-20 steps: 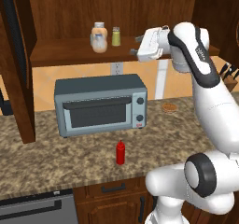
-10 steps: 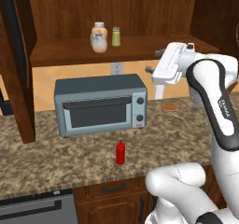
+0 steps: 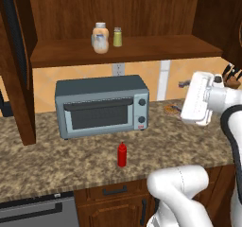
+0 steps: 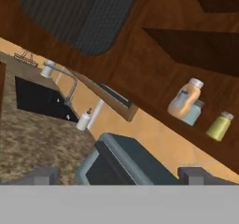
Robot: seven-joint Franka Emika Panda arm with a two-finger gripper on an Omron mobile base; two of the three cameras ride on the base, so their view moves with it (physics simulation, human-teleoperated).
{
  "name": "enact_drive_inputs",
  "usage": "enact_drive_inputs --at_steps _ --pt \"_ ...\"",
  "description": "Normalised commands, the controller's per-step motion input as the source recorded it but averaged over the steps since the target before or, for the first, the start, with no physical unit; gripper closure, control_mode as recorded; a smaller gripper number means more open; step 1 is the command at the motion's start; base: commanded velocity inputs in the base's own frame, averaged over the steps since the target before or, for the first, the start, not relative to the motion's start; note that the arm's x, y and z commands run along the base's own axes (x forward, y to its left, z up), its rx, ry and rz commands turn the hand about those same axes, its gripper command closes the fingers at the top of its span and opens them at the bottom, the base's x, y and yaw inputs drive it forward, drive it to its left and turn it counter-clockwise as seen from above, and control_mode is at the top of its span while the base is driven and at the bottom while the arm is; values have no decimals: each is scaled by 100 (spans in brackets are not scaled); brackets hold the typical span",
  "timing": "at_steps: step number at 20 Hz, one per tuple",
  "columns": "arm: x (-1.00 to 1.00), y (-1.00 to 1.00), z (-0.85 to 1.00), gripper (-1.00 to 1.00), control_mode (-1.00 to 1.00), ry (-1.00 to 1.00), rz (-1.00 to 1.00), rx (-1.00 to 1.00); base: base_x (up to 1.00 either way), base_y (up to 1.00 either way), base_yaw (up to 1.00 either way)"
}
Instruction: Put the shaker and condiment bottle from the counter next to their counterparts in the cabinet.
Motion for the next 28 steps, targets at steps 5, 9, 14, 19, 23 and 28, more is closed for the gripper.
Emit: enact_drive_inputs --at_steps 5,9,14,19,23,28 --pt "-83 -50 -99 -100 -100 -14 1 -7 0 0 0" --pt "-83 10 -100 -100 -100 -21 1 -18 0 0 0" --pt "-63 27 -100 -100 -100 -31 0 -27 0 0 0" --pt "-8 15 -100 -100 -100 -29 0 -19 0 0 0" --pt "43 53 -100 -100 -100 -15 -8 -24 0 0 0" --pt "43 51 -100 -100 -100 -12 -5 -22 0 0 0"
